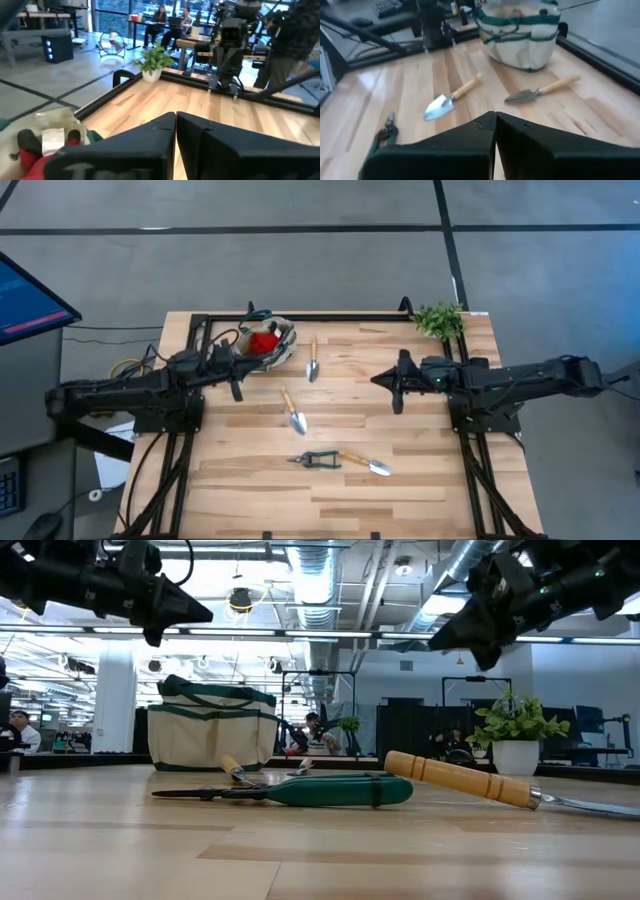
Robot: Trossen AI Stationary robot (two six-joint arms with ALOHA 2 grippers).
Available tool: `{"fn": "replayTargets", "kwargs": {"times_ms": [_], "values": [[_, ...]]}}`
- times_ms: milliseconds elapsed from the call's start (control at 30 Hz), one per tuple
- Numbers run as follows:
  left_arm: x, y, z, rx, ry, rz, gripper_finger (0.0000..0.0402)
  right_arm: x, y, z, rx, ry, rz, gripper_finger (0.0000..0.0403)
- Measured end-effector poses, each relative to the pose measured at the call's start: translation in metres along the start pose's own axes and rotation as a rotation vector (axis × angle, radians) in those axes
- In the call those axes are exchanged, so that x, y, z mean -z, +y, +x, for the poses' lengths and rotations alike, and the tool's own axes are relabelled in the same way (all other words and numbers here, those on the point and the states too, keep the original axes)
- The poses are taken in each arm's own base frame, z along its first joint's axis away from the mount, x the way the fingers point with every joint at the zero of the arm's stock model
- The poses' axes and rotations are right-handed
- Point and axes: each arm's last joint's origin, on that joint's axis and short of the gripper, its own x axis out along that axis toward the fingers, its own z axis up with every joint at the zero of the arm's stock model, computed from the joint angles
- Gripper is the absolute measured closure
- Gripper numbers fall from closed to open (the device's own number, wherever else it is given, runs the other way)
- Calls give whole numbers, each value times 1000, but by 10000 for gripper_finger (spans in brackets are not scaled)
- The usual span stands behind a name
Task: Pick & Place Garden tools in Gardening bag
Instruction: Put the bottom brown trowel into the yellow gardening bag
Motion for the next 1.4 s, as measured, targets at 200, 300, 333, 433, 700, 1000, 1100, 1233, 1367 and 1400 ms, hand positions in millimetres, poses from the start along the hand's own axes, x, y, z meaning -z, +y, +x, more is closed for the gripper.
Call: {"fn": "replayTargets", "kwargs": {"times_ms": [200,300,333,433,700,1000,1100,1233,1367,1400], "values": [[1,-4,0,12,2,22,400,9,2,20,-50,37,-4,402],[1,-6,0,20,8,23,400,13,4,31,-110,43,-3,402],[2,-6,0,23,10,24,400,14,5,35,-115,31,3,402],[2,-7,1,27,16,25,400,14,4,45,-114,-17,43,402],[3,-7,1,27,20,26,400,21,2,67,-117,21,115,402],[3,-7,1,27,23,54,400,41,14,71,-209,188,158,402],[3,-7,1,28,23,56,400,41,19,69,-225,189,128,402],[4,-7,1,31,24,56,400,35,30,59,-256,205,104,402],[4,-7,1,30,27,56,400,24,47,45,-177,258,50,403],[4,-7,1,30,27,56,400,22,52,41,-148,279,31,403]]}}
